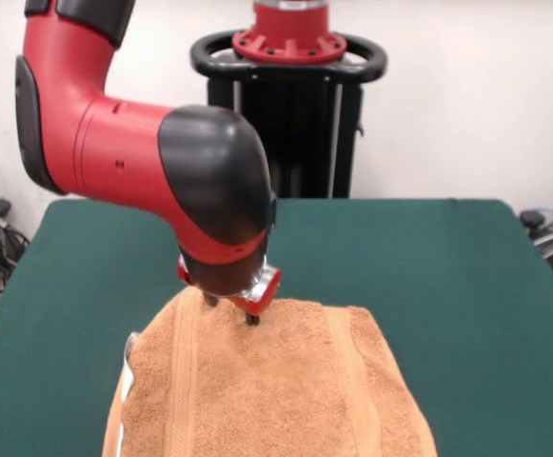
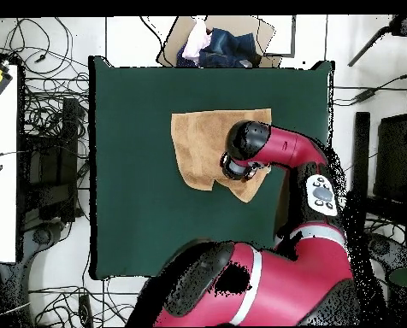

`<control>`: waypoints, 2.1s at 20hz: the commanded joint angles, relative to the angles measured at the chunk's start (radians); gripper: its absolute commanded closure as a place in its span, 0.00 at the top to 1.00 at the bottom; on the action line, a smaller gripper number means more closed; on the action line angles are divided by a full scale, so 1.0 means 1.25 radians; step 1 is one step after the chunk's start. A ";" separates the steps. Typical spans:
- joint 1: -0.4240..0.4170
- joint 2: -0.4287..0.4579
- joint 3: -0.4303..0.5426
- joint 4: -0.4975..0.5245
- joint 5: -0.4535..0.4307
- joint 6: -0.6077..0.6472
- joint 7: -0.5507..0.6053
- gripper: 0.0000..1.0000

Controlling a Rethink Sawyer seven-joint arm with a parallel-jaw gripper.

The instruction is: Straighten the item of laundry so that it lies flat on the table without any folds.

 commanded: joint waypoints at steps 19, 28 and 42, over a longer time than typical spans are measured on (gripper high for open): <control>0.015 0.130 0.003 -0.064 -0.045 -0.098 0.071 1.00; 0.024 0.136 -0.002 -0.079 -0.060 -0.108 0.065 1.00; 0.019 0.091 0.002 -0.010 -0.064 -0.093 0.030 0.00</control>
